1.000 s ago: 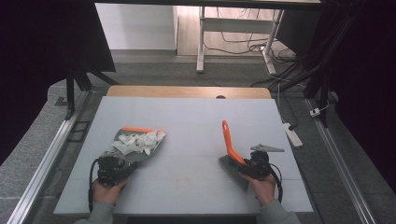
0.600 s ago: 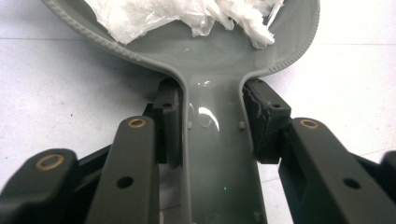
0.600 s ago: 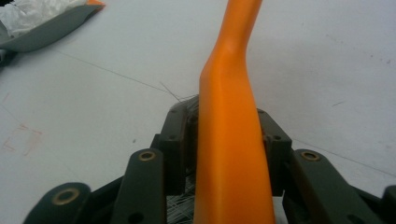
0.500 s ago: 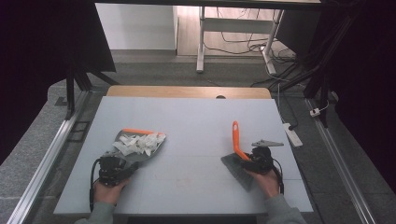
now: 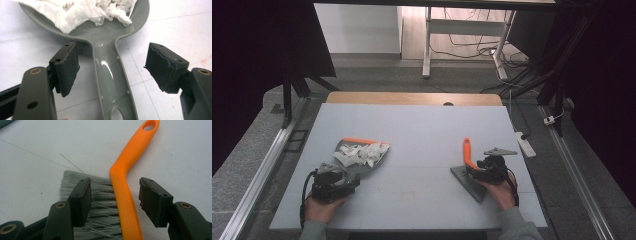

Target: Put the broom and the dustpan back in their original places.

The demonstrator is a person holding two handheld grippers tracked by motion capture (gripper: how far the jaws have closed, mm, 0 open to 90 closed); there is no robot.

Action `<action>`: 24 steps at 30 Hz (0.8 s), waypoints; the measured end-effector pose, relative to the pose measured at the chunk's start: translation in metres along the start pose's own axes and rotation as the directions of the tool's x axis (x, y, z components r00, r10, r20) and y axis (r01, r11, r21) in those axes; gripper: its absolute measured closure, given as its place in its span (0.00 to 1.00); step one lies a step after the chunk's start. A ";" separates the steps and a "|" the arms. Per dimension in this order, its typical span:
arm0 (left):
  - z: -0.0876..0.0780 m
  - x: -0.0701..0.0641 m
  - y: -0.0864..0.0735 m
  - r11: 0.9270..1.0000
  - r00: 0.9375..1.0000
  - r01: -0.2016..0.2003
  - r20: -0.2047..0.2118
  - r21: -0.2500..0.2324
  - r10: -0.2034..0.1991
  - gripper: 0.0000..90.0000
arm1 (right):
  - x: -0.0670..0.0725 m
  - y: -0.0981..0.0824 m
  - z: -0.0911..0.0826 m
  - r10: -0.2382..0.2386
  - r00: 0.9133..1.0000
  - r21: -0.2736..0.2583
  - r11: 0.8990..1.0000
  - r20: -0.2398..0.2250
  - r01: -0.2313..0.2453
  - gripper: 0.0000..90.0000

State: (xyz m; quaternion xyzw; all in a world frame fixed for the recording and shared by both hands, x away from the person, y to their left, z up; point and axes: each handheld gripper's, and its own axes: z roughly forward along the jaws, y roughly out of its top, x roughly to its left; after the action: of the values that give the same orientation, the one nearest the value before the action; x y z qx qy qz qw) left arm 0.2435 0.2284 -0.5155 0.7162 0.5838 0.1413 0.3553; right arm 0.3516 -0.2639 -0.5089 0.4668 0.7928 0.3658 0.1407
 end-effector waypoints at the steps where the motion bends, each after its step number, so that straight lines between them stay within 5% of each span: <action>1: -0.002 -0.001 0.001 1.000 1.000 -0.020 0.006 -0.006 0.020 0.31 | 0.001 0.000 -0.003 -0.009 1.000 -0.010 1.000 0.005 0.009 0.48; 5: -0.008 -0.003 0.002 0.995 0.993 -0.091 0.067 -0.034 0.093 0.34 | 0.006 -0.001 -0.015 -0.055 0.998 -0.049 0.997 -0.016 0.054 0.49; 11: -0.005 -0.004 0.007 0.985 0.971 -0.168 0.163 -0.046 0.173 0.35 | 0.015 -0.009 -0.025 -0.151 0.984 -0.079 0.986 -0.091 0.144 0.52; 15: -0.002 -0.004 0.009 0.981 0.961 -0.188 0.199 -0.048 0.193 0.35 | 0.021 -0.013 -0.028 -0.208 0.971 -0.102 0.975 -0.116 0.197 0.53; 24: -0.002 -0.002 0.008 0.981 0.954 -0.187 0.232 -0.044 0.192 0.35 | 0.028 -0.019 -0.033 -0.287 0.948 -0.135 0.954 -0.141 0.269 0.54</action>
State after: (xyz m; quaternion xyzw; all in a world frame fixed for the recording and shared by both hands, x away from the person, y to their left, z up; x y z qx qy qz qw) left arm 0.2479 0.2264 -0.5081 0.7766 0.4648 0.0953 0.4144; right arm 0.3067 -0.2608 -0.4962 0.3109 0.8372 0.4229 0.1536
